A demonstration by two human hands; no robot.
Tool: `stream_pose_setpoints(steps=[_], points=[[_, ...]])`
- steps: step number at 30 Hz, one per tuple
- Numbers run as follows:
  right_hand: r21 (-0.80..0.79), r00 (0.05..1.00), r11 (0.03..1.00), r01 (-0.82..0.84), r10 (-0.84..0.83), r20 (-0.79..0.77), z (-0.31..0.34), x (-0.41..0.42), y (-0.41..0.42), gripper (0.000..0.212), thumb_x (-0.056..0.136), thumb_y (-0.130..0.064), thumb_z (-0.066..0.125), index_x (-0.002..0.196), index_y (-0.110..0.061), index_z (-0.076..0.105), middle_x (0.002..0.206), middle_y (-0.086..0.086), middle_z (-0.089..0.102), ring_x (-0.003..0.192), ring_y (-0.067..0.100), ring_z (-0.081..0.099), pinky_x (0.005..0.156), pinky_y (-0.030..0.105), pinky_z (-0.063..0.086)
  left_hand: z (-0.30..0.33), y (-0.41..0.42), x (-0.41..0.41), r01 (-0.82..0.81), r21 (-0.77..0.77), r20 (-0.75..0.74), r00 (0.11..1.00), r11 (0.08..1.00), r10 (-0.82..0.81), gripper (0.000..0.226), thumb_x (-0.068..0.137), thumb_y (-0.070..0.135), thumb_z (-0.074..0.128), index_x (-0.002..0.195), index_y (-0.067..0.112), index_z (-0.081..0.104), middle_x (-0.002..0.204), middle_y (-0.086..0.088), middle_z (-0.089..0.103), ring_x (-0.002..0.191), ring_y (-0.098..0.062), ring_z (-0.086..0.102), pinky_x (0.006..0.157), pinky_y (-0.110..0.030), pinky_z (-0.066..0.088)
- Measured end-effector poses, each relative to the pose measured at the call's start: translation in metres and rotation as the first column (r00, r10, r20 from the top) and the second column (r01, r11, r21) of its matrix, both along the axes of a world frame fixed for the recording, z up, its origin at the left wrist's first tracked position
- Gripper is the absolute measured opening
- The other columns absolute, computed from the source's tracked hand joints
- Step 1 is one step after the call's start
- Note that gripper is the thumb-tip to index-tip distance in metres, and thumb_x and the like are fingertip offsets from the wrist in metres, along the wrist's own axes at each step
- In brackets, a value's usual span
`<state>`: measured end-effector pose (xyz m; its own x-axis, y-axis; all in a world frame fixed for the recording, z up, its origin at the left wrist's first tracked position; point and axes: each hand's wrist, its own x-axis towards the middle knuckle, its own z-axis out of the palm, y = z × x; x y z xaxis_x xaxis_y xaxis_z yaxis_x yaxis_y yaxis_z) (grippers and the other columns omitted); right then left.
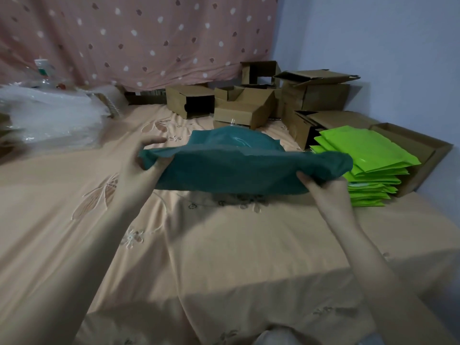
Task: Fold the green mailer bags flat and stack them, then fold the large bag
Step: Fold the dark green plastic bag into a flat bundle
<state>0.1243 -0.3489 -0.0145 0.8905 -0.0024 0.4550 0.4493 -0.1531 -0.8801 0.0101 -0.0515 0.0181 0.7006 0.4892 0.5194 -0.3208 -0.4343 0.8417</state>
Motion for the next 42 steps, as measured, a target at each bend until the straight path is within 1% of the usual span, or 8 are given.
stream_pose_setpoints(steps=[7, 10, 18, 24, 31, 36, 39, 42], points=[[0.060, 0.995, 0.994, 0.094, -0.096, 0.036, 0.005, 0.025, 0.013, 0.011, 0.082, -0.013, 0.071, 0.077, -0.018, 0.061, 0.065, -0.021, 0.063, 0.060, -0.013, 0.056, 0.064, 0.016, 0.045, -0.022, 0.019, 0.002, 0.420, -0.023, -0.275, 0.870, 0.907, -0.410, 0.058, 0.055, 0.056, 0.079, 0.108, 0.049, 0.057, 0.108, 0.027, 0.065, 0.102, 0.007, 0.059, 0.083, -0.013, 0.048], [0.146, 0.994, 0.984, 0.104, -0.106, 0.004, 0.006, 0.035, 0.019, 0.009, 0.083, -0.011, 0.069, 0.081, -0.015, 0.061, 0.068, -0.018, 0.063, 0.057, -0.012, 0.056, 0.059, 0.008, 0.043, -0.024, 0.019, 0.014, 0.340, -0.028, -0.254, 0.907, 0.940, -0.335, 0.023, 0.075, 0.023, 0.073, 0.084, 0.045, 0.071, 0.086, 0.025, 0.071, 0.083, 0.006, 0.065, 0.074, -0.011, 0.049], [0.176, 0.995, 0.981, 0.081, -0.068, -0.076, 0.005, 0.052, 0.025, 0.013, 0.091, -0.026, 0.060, 0.080, -0.020, 0.063, 0.088, -0.002, 0.068, 0.080, 0.008, 0.064, 0.076, 0.027, 0.050, -0.015, 0.028, 0.065, 0.123, -0.062, -0.007, 0.992, 0.990, -0.124, 0.025, 0.092, 0.029, 0.052, 0.073, 0.028, 0.067, 0.064, 0.018, 0.067, 0.061, 0.003, 0.060, 0.056, -0.012, 0.047], [0.080, 0.993, 0.991, 0.112, -0.115, 0.040, 0.006, 0.065, 0.028, 0.068, 0.089, -0.051, 0.043, 0.090, 0.017, 0.053, 0.096, 0.034, 0.061, 0.087, 0.040, 0.059, 0.080, 0.048, 0.048, -0.015, 0.037, 0.098, 0.035, -0.043, -0.076, 0.996, 0.998, -0.038, 0.025, 0.098, 0.029, 0.044, 0.079, 0.027, 0.060, 0.065, 0.014, 0.065, 0.061, 0.004, 0.057, 0.064, -0.023, 0.043], [-0.087, 0.986, 0.983, 0.161, -0.156, 0.057, 0.002, 0.076, 0.041, 0.036, 0.099, -0.026, 0.043, 0.066, -0.014, 0.043, 0.070, 0.008, 0.050, 0.073, 0.023, 0.050, 0.066, 0.031, 0.036, -0.025, 0.048, 0.106, -0.022, 0.003, -0.228, 0.973, 1.000, 0.023, 0.037, 0.099, 0.040, 0.036, 0.077, 0.018, 0.056, 0.074, -0.003, 0.057, 0.069, -0.015, 0.050, 0.063, -0.027, 0.038], [0.002, 0.989, 0.995, 0.097, -0.096, -0.110, -0.003, 0.082, 0.044, 0.032, 0.100, -0.028, 0.042, 0.111, -0.005, 0.062, 0.114, 0.009, 0.064, 0.108, 0.024, 0.060, 0.097, 0.043, 0.047, -0.019, 0.047, 0.100, 0.217, -0.634, -0.126, 0.918, 0.742, -0.376, 0.066, 0.091, 0.063, 0.020, 0.111, 0.013, 0.058, 0.110, -0.008, 0.067, 0.092, -0.017, 0.066, 0.078, -0.029, 0.055], [0.212, 0.948, 0.973, 0.089, -0.018, -0.317, 0.004, 0.077, 0.042, 0.021, 0.098, -0.025, 0.048, 0.098, -0.013, 0.064, 0.105, 0.005, 0.066, 0.100, 0.021, 0.062, 0.085, 0.035, 0.052, -0.025, 0.046, 0.087, 0.253, -0.434, -0.161, 0.922, 0.865, -0.351, 0.056, 0.097, 0.045, 0.032, 0.124, 0.001, 0.053, 0.125, -0.017, 0.060, 0.111, -0.027, 0.059, 0.090, -0.032, 0.051], [0.274, 0.957, 0.958, 0.079, 0.004, -0.291, 0.010, 0.068, 0.041, 0.020, 0.096, -0.023, 0.050, 0.092, -0.008, 0.063, 0.095, 0.003, 0.066, 0.090, 0.018, 0.061, 0.076, 0.030, 0.048, -0.037, 0.048, 0.078, 0.146, -0.001, -0.221, 0.965, 0.989, -0.142, 0.042, 0.094, 0.043, 0.049, 0.096, 0.003, 0.063, 0.090, -0.018, 0.069, 0.080, -0.028, 0.065, 0.072, -0.037, 0.055]])
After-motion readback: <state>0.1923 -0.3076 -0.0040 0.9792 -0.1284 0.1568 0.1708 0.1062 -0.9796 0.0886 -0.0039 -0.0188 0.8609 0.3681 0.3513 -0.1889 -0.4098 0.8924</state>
